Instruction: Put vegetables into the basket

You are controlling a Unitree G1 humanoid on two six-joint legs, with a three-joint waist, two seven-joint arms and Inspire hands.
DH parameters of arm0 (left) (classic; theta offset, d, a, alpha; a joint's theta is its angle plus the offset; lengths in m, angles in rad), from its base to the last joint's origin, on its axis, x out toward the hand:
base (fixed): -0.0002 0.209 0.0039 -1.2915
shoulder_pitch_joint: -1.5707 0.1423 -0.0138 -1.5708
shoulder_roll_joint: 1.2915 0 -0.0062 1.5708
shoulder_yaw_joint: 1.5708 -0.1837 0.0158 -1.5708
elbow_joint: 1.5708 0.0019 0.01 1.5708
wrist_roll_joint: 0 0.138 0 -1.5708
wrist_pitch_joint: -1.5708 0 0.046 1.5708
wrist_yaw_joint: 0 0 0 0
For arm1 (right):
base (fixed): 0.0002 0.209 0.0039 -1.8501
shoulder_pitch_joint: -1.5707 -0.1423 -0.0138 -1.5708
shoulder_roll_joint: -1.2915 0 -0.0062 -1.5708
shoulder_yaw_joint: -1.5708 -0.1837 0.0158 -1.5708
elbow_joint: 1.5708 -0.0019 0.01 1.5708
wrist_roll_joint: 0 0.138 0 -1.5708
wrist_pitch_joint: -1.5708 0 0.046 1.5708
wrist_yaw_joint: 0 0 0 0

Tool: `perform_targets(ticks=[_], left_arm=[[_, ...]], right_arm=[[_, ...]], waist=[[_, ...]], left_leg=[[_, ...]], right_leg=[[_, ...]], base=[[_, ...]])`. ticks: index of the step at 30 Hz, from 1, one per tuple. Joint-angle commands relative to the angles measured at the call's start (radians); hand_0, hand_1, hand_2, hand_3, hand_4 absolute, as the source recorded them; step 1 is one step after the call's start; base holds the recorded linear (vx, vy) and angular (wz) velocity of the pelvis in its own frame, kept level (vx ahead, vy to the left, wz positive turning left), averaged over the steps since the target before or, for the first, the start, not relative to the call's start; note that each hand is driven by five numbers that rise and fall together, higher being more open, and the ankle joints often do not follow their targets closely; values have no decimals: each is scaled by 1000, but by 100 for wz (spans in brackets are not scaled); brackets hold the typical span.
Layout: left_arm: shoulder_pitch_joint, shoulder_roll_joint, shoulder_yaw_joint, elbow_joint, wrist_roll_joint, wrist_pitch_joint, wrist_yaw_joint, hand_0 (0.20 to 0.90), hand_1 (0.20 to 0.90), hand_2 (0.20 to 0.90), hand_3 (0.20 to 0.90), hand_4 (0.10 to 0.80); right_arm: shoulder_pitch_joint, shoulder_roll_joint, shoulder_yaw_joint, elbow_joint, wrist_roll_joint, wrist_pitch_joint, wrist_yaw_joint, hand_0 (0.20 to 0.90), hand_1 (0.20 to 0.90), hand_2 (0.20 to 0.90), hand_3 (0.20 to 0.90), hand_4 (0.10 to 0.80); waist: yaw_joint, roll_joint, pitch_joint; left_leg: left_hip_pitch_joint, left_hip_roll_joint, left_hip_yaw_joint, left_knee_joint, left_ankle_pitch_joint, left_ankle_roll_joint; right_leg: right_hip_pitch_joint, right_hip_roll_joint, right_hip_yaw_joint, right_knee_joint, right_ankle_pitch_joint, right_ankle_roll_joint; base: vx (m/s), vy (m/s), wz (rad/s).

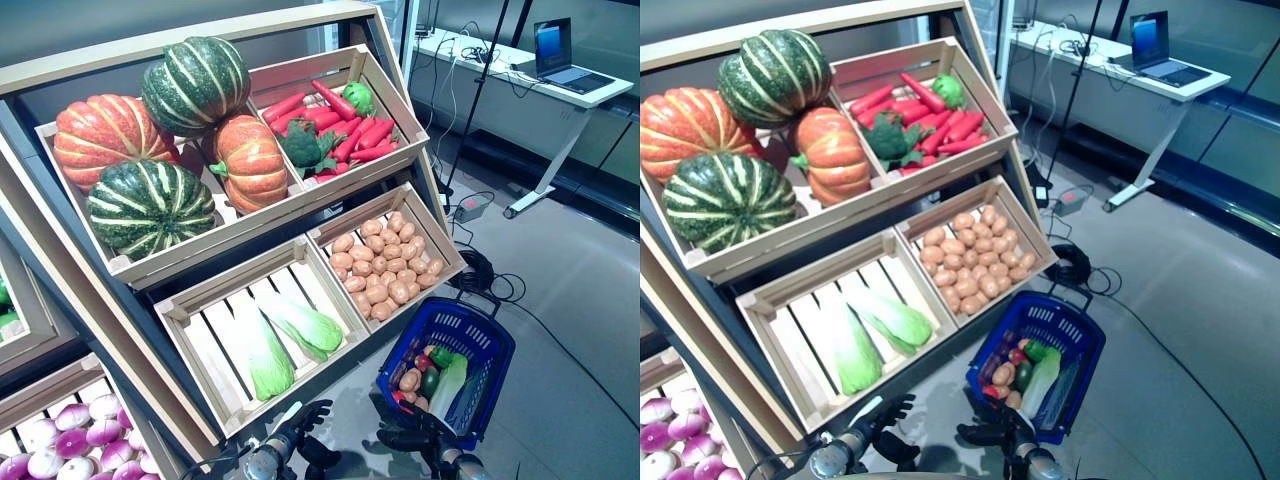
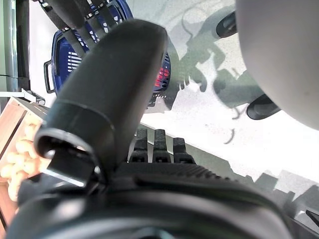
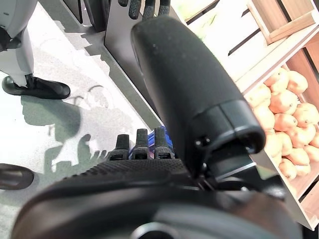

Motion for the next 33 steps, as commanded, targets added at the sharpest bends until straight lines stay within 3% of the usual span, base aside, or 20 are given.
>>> perform_targets(ticks=[1,5,11,17,19,23,27,33], left_arm=[[-111,-15,-30,-1,-44,-89,7,900,900,900,900,800],[-119,-8,-16,-46,-104,-139,14,900,900,900,900,800],[-111,47,48,-287,-174,-206,53,900,900,900,900,800],[-100,95,180,-538,-234,-286,253,900,900,900,900,800],[-104,93,195,-544,-217,-292,293,900,900,900,900,800],[-129,96,232,-583,-138,-281,507,900,900,900,900,800],[-211,101,256,-596,-119,-269,686,900,900,900,900,800],[-343,93,287,-593,-68,-214,912,900,900,900,900,800]], right_arm=[[-94,-3,15,-71,10,-43,-1,900,900,900,900,800],[-100,-16,12,-86,11,-33,-16,900,900,900,900,800],[-79,-44,-1,-184,38,0,-54,900,900,900,900,800],[-25,-59,-16,-347,43,-13,-100,900,900,900,900,800],[-26,-60,-15,-359,40,-22,-99,900,900,900,900,800],[-32,-64,-4,-431,49,-35,-104,900,900,900,900,800],[-79,-83,29,-519,75,-52,-129,900,900,900,900,800],[-141,-103,59,-588,99,-42,-156,900,900,900,900,800]], waist=[[12,6,58],[15,11,72],[28,10,86],[53,2,122],[56,-1,128],[62,-19,162],[68,-31,243],[63,-68,345]], left_leg=[[27,7,28,2,-42,-9],[20,4,21,2,-38,-9],[25,3,8,2,-39,-14],[-6,3,-18,2,-25,-13],[-13,2,-21,2,-23,-12],[-40,6,-24,5,-10,-15],[-169,6,-24,117,-4,-11],[-422,-13,-10,430,-74,-4]], right_leg=[[-59,-46,59,-21,141,-12],[-67,-47,57,-13,141,-16],[-54,-47,49,-14,136,-22],[-81,-46,28,-2,136,-36],[-87,-44,26,-2,137,-38],[-121,-42,21,8,139,-41],[-259,-46,13,180,91,-55],[-508,-72,36,515,-4,-73]], base=[[-45,30,0],[-20,16,0],[24,15,3],[11,22,8],[3,21,16],[-4,49,5],[-213,70,-4],[-177,77,11]])
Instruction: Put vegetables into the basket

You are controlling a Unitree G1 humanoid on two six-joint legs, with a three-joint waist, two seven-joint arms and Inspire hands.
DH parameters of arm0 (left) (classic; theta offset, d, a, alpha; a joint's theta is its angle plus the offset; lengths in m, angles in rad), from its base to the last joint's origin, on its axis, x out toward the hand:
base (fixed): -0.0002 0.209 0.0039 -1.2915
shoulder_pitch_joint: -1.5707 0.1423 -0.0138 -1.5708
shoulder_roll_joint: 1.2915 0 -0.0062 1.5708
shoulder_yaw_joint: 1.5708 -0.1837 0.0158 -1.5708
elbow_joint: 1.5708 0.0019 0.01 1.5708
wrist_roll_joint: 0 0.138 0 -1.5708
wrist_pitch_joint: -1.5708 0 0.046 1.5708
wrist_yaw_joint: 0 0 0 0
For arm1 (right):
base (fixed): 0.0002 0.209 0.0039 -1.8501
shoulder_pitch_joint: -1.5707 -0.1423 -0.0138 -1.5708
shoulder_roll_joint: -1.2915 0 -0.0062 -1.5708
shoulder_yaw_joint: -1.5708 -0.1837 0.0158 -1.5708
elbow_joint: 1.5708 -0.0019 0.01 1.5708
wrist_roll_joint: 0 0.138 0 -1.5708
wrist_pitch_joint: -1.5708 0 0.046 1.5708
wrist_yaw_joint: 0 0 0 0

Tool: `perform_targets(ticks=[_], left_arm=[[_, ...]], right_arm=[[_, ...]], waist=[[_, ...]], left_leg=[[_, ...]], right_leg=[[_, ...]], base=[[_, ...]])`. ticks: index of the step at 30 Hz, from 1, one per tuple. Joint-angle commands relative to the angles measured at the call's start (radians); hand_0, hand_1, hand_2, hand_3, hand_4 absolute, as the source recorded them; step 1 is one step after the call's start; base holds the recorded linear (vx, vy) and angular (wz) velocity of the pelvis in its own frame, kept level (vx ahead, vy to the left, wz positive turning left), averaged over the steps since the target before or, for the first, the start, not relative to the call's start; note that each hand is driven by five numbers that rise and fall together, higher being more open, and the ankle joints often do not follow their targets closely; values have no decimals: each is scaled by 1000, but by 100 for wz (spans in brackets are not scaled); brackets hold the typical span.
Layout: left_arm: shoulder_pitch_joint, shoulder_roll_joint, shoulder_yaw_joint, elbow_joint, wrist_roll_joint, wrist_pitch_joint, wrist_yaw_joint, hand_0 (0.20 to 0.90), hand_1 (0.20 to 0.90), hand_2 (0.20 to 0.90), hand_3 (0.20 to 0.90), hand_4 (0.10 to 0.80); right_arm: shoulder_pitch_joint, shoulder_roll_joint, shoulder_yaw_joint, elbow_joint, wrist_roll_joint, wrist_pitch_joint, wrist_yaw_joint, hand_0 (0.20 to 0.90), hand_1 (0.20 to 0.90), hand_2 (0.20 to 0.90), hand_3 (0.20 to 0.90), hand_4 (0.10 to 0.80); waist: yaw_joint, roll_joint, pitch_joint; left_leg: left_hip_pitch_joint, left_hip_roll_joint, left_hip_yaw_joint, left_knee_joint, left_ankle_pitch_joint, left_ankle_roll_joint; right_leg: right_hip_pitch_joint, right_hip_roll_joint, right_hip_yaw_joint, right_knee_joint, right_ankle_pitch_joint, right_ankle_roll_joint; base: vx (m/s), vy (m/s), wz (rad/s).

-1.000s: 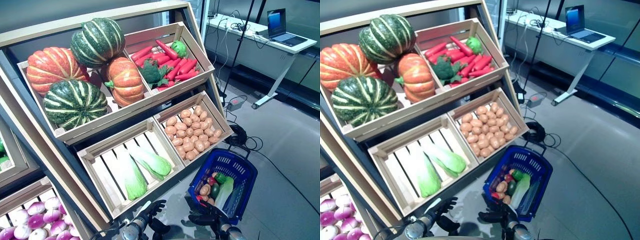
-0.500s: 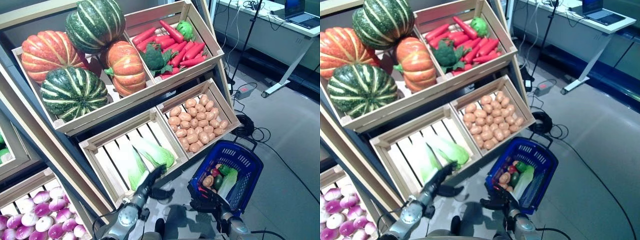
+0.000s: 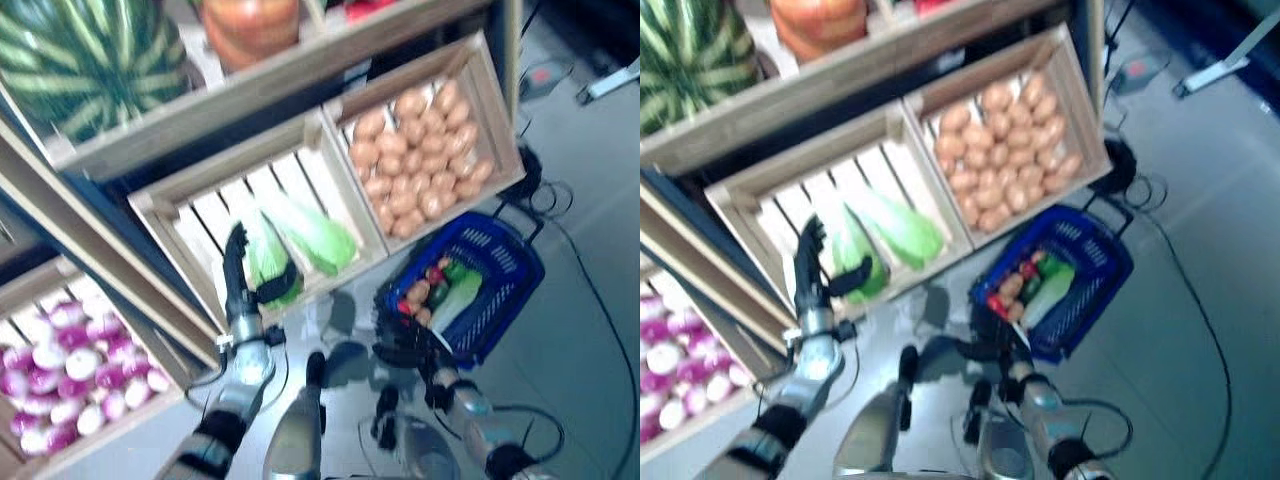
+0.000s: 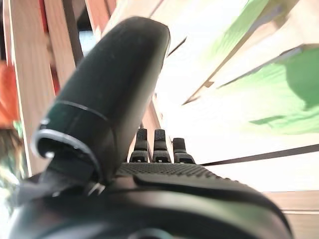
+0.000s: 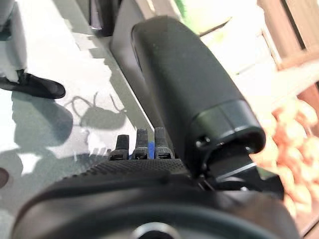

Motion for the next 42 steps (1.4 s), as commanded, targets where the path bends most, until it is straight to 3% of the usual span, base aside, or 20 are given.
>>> perform_targets(ticks=[1,3,4,10,17,21,29,33,42], left_arm=[[-26,-1,53,-63,80,-21,166,900,900,900,900,800],[-59,-5,62,-52,64,-2,192,900,900,900,900,800],[-89,-8,70,-35,64,5,218,900,900,900,900,800],[-166,19,113,-20,23,29,275,900,900,900,900,800],[-257,92,140,11,-72,81,256,900,900,900,900,800],[-307,140,142,37,-110,99,211,900,900,900,900,800],[-408,250,140,101,-186,120,103,900,900,900,900,800],[-421,278,155,125,-293,148,24,900,900,900,900,800],[-480,317,154,155,-385,210,-38,900,900,900,900,800]], right_arm=[[51,-7,16,-151,50,-71,-30,900,900,900,900,800],[34,-12,19,-163,56,-80,-42,900,900,900,900,800],[24,-20,22,-180,58,-88,-53,900,900,900,900,800],[-3,-52,3,-290,64,-89,-69,900,900,900,900,800],[-40,-104,-21,-408,23,-151,-68,900,900,900,900,800],[-70,-130,-28,-468,-16,-172,-67,900,900,900,900,800],[-113,-162,-25,-496,-20,-100,-88,900,900,900,900,800],[-100,-178,-32,-487,-16,-109,-105,900,900,900,900,800],[-163,-189,-64,-544,-45,-114,-160,900,900,900,900,800]], waist=[[2,0,-38],[0,-8,-23],[-6,-13,-8],[-27,-21,27],[-55,-28,50],[-70,-28,50],[-101,-14,51],[-119,-1,51],[-137,17,51]], left_leg=[[-112,0,3,216,-72,-12],[-171,-1,7,278,-95,-2],[-218,-4,8,361,-146,-2],[-374,12,15,594,-233,12],[-491,48,12,741,-275,27],[-532,57,13,776,-283,31],[-543,67,34,772,-278,28],[-534,76,50,760,-274,26],[-513,79,71,724,-273,17]], right_leg=[[-124,-11,40,94,116,-28],[-184,-19,52,169,91,-30],[-228,-26,68,254,45,-28],[-388,-36,93,461,-18,-47],[-512,-28,127,593,-54,-60],[-554,-17,144,618,-57,-61],[-576,-8,163,613,-45,-56],[-577,-8,171,600,-37,-53],[-571,-5,181,563,-25,-41]], base=[[-116,92,-11],[-115,90,-10],[-99,95,-1],[-98,101,-5],[-33,77,-9],[7,68,-11],[30,71,-10],[28,75,-14],[16,38,-6]])
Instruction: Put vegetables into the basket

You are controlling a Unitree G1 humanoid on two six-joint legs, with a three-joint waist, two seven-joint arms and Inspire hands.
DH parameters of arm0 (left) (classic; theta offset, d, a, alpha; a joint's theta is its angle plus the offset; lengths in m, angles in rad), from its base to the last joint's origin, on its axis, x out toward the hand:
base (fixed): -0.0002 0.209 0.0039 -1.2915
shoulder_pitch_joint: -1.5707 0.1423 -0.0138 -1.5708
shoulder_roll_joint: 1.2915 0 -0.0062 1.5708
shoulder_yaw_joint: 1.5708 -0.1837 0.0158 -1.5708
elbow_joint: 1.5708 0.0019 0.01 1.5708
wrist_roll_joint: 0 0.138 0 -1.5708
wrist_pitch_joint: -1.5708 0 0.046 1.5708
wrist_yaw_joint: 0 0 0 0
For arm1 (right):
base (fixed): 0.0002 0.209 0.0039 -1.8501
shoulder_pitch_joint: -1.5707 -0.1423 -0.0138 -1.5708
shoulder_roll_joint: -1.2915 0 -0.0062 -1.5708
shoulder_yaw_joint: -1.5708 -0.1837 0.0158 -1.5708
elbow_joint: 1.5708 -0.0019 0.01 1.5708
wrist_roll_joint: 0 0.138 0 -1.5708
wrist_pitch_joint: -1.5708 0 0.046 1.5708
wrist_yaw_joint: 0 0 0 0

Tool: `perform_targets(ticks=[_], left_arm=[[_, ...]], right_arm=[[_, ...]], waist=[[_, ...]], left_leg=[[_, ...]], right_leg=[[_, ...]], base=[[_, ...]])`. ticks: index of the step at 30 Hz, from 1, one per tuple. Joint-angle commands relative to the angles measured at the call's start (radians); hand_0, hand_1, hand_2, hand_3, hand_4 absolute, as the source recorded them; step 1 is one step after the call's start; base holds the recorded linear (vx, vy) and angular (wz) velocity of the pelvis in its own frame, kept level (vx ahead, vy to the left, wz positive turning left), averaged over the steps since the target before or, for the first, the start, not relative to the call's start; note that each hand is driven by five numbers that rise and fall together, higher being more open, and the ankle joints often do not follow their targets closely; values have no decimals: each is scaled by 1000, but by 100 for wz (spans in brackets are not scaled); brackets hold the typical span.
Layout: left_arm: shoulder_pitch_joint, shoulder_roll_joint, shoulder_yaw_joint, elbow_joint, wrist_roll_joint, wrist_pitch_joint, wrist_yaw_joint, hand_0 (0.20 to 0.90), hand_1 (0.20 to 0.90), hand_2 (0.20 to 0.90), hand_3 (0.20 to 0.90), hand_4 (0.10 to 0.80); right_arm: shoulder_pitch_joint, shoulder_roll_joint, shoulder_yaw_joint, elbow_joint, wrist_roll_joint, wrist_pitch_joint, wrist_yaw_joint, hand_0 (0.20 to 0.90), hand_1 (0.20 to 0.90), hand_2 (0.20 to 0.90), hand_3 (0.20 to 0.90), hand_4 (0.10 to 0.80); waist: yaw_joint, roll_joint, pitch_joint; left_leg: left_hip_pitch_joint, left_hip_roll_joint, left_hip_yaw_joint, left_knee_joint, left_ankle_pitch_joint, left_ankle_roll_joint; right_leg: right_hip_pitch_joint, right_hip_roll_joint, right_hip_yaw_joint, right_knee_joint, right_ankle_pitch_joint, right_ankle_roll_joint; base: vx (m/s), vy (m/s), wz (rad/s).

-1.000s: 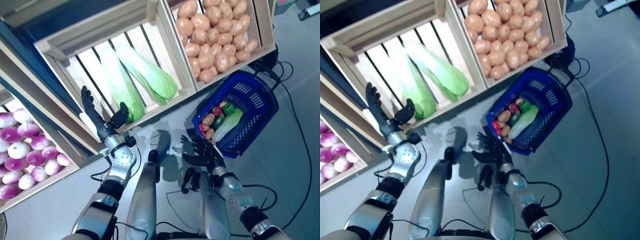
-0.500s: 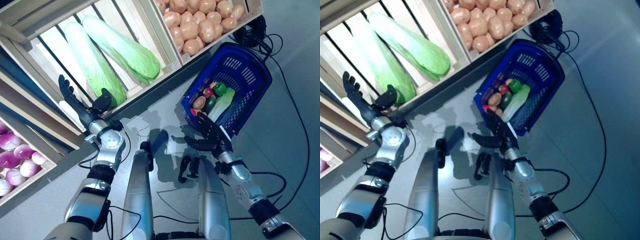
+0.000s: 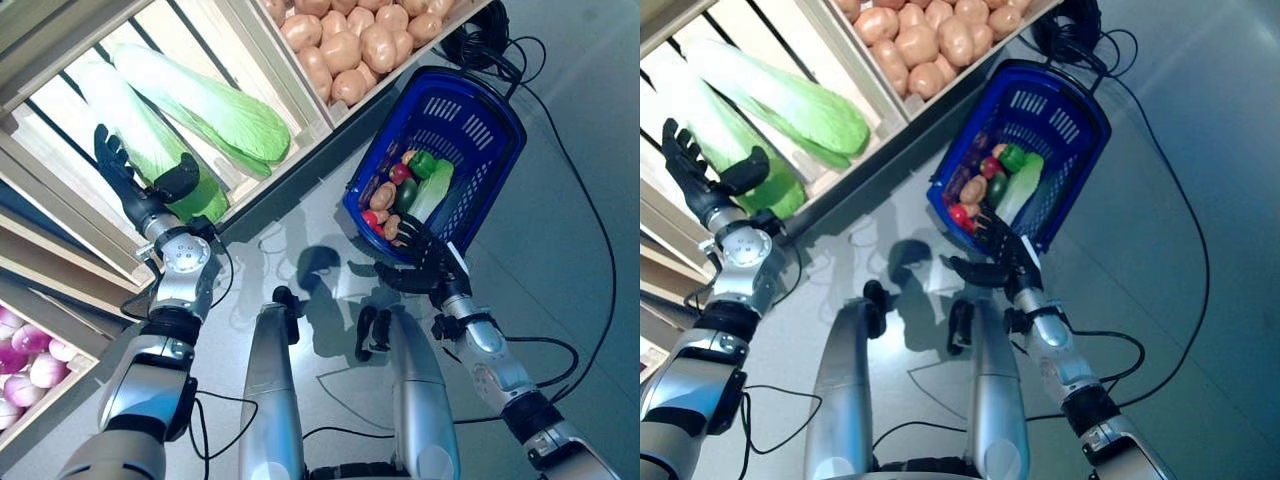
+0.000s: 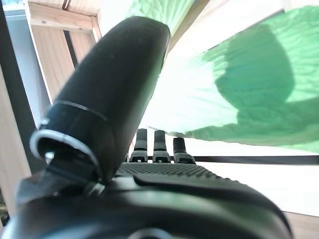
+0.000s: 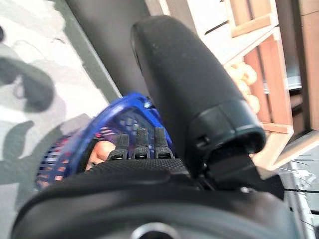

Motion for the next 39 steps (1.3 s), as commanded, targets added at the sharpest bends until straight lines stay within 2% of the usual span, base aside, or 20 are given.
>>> perform_targets(ticks=[1,6,8,9,14,16,20,22,26,28,30,31,32,39], left_arm=[[-117,71,1,1,-33,-16,-39,900,900,900,900,800],[-155,81,-8,47,-67,79,-42,900,900,900,900,800],[-177,84,-15,101,-89,183,-16,900,900,900,900,800],[-185,85,-18,120,-110,209,-14,900,900,900,900,800],[-225,74,-29,206,-241,283,-43,900,900,900,900,800],[-243,64,-41,237,-289,330,-72,900,900,900,900,800],[-270,46,-90,282,-291,396,-211,900,900,900,900,800],[-272,45,-104,285,-278,426,-237,900,900,900,900,800],[-255,45,-145,293,-280,532,-351,900,900,900,900,800],[-244,47,-147,289,-283,536,-375,900,900,900,900,800],[-238,50,-145,275,-313,496,-381,900,900,900,900,800],[-235,52,-138,261,-337,458,-382,547,547,547,547,565],[-231,59,-122,239,-363,406,-383,300,300,300,300,400],[-186,78,-42,122,-331,242,-193,300,300,300,300,400]], right_arm=[[-63,-14,-47,-145,-26,-74,-49,900,900,900,900,800],[-86,-20,-51,-130,-7,-47,-68,900,900,900,900,800],[-100,-19,-49,-122,3,-35,-82,900,900,900,900,800],[-107,-19,-46,-122,4,-32,-90,900,900,900,900,800],[-142,-17,-33,-120,10,-19,-127,900,900,900,900,800],[-153,-17,-25,-113,15,-25,-142,900,900,900,900,800],[-175,-20,-17,-95,34,-23,-159,900,900,900,900,800],[-175,-24,-17,-93,41,-25,-154,900,900,900,900,800],[-172,-35,-16,-93,56,-31,-137,900,900,900,900,800],[-170,-39,-15,-98,56,-31,-136,900,900,900,900,800],[-169,-40,-13,-100,53,-31,-140,900,900,900,900,800],[-168,-41,-13,-102,53,-29,-142,900,900,900,900,800],[-164,-42,-15,-100,51,-29,-143,900,900,900,900,800],[-109,-35,-36,-112,35,-55,-137,900,900,900,900,800]], waist=[[-22,49,-5],[-28,55,-5],[-32,56,-5],[-33,55,-5],[-37,48,-5],[-39,43,-5],[-42,38,-5],[-42,37,-5],[-46,38,-5],[-47,39,-5],[-47,40,-5],[-46,40,-5],[-45,41,-5],[-35,37,-5]], left_leg=[[107,-9,30,-28,-56,38],[111,-11,34,-45,-52,36],[104,-14,34,-57,-47,36],[100,-14,33,-60,-44,35],[90,-17,31,-84,-30,30],[86,-18,31,-94,-27,28],[86,-22,27,-107,-24,28],[88,-21,28,-109,-23,29],[94,-16,34,-119,-21,28],[97,-13,36,-119,-21,27],[100,-10,38,-120,-22,28],[103,-7,39,-120,-24,29],[105,-4,40,-117,-29,29],[126,-1,36,-100,-45,32]], right_leg=[[62,-12,30,-116,145,24],[61,-15,30,-128,148,25],[50,-14,29,-134,151,26],[46,-13,29,-136,152,27],[35,-7,26,-157,161,30],[31,-7,21,-166,164,31],[29,-4,17,-175,167,34],[30,-5,16,-178,169,35],[35,-3,13,-190,175,38],[39,-3,13,-193,176,38],[41,-3,13,-194,176,38],[42,-5,12,-191,172,38],[44,-7,10,-185,166,36],[70,-7,3,-169,145,30]], base=[[0,0,0],[0,0,0],[0,0,0],[0,0,0],[0,0,0],[-13,-22,1],[-6,-26,2],[0,0,0],[0,0,0],[7,-12,-5],[11,-9,-5],[0,0,0],[0,0,0],[7,-28,0]])
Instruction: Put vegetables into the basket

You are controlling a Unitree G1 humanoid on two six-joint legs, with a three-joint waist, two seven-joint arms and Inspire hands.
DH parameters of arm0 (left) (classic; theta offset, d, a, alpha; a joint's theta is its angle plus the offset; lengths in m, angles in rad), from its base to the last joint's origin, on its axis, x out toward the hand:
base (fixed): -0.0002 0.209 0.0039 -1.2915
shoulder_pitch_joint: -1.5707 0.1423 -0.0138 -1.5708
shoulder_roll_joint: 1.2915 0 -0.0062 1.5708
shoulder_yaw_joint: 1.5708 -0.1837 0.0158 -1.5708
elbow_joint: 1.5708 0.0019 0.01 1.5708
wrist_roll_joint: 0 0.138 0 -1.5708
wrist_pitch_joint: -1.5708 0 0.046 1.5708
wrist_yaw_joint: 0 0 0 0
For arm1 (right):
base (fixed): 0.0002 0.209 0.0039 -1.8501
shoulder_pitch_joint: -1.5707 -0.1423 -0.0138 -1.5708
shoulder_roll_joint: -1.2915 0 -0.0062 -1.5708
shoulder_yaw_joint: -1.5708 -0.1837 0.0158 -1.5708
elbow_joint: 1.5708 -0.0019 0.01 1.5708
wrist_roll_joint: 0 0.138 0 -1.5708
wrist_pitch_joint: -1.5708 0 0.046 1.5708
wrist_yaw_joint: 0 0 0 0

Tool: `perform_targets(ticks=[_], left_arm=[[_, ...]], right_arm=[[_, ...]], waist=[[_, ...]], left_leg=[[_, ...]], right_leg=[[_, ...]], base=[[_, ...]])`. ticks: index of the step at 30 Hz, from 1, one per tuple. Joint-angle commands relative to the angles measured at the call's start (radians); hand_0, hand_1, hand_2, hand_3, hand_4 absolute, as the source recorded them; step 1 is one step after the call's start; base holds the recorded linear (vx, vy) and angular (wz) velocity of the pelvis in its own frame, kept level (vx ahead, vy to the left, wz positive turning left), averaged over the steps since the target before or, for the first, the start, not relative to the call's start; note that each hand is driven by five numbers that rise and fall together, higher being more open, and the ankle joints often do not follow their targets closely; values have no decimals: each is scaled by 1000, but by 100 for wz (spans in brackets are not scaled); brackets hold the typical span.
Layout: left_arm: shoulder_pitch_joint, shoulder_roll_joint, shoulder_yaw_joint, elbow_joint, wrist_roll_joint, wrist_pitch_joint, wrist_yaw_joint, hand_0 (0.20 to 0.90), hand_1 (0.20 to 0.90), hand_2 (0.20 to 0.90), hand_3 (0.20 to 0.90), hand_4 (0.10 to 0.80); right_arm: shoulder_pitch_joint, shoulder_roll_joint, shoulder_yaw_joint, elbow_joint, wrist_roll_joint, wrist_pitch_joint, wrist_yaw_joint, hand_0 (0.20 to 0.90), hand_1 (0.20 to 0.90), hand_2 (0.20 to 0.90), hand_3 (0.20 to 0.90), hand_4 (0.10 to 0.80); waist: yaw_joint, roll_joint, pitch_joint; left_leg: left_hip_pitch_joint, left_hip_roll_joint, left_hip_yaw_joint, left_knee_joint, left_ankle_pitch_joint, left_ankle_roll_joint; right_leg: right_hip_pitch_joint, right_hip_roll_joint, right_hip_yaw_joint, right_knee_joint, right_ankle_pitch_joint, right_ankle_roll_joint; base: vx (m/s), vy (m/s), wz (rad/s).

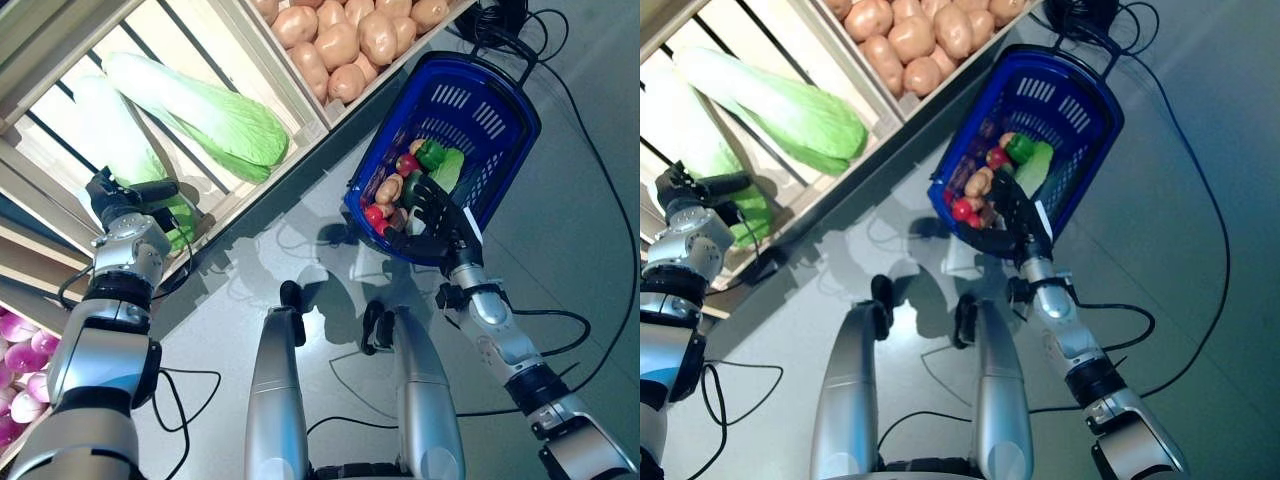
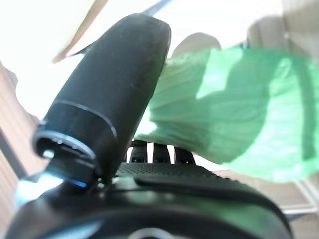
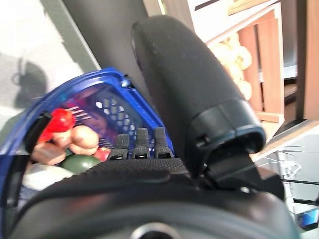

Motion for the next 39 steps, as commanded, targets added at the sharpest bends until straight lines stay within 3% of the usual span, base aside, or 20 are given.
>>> perform_targets(ticks=[1,13,19,20,22,26,28,31,33,35,39], left_arm=[[-22,-73,3,-107,-3,-116,18,300,300,300,300,400],[41,-55,62,-105,29,-151,18,300,300,300,300,400],[156,-63,137,-139,7,-230,47,300,300,300,300,400],[205,-80,161,-170,14,-262,66,300,300,300,300,400],[248,-100,177,-203,24,-293,89,300,300,300,300,400],[414,-201,209,-329,74,-418,168,300,300,300,300,400],[460,-250,213,-375,149,-462,214,300,300,300,300,400],[478,-270,188,-410,291,-504,238,300,300,300,300,400],[486,-281,145,-447,412,-512,210,300,300,300,300,400],[522,-278,95,-516,503,-506,145,300,300,300,300,400],[573,-278,57,-596,577,-498,41,300,300,300,300,400]], right_arm=[[-14,3,-42,-122,22,-98,-13,900,900,900,900,800],[-11,16,-50,-141,30,-134,-26,900,900,900,900,800],[61,41,-58,-154,23,-158,-30,900,900,900,900,800],[93,58,-56,-155,4,-174,-29,900,900,900,900,800],[120,69,-52,-154,-21,-187,-42,900,900,900,900,800],[195,111,-46,-154,-70,-226,-59,900,900,900,900,800],[215,126,-51,-158,-70,-235,-60,900,900,900,900,800],[224,131,-53,-159,-69,-255,-51,900,900,900,900,800],[233,134,-58,-154,-21,-234,14,900,900,900,900,800],[250,136,-73,-137,60,-157,143,900,900,900,900,800],[254,141,-112,-111,201,-110,284,900,900,900,900,800]], waist=[[-37,4,-5],[-30,25,-5],[-26,39,-46],[-21,44,-76],[-16,46,-99],[11,50,-190],[19,51,-230],[26,55,-267],[33,59,-299],[43,57,-335],[59,50,-365]], left_leg=[[108,-5,36,-9,-65,45],[233,-16,36,-25,-76,40],[391,-33,32,-106,-67,36],[429,-38,34,-157,-32,42],[471,-45,29,-197,-22,41],[637,-65,16,-376,27,30],[698,-74,9,-442,43,25],[744,-82,3,-493,56,23],[794,-84,1,-546,66,21],[853,-87,0,-623,85,15],[907,-90,-10,-719,119,8]], right_leg=[[60,-26,13,-79,128,33],[185,-30,19,-100,114,28],[334,-47,18,-172,118,32],[372,-55,6,-220,154,28],[414,-62,-1,-254,167,33],[589,-66,-33,-426,207,52],[668,-58,-39,-518,221,56],[729,-52,-47,-593,239,57],[782,-43,-59,-649,250,62],[848,-34,-73,-747,277,68],[910,-21,-85,-860,328,78]], base=[[-4,-34,-4],[0,-33,-1],[31,-16,1],[25,-59,2],[78,-64,3],[133,-86,5],[92,-87,9],[87,-101,18],[97,-98,16],[81,-106,12],[43,-90,6]])
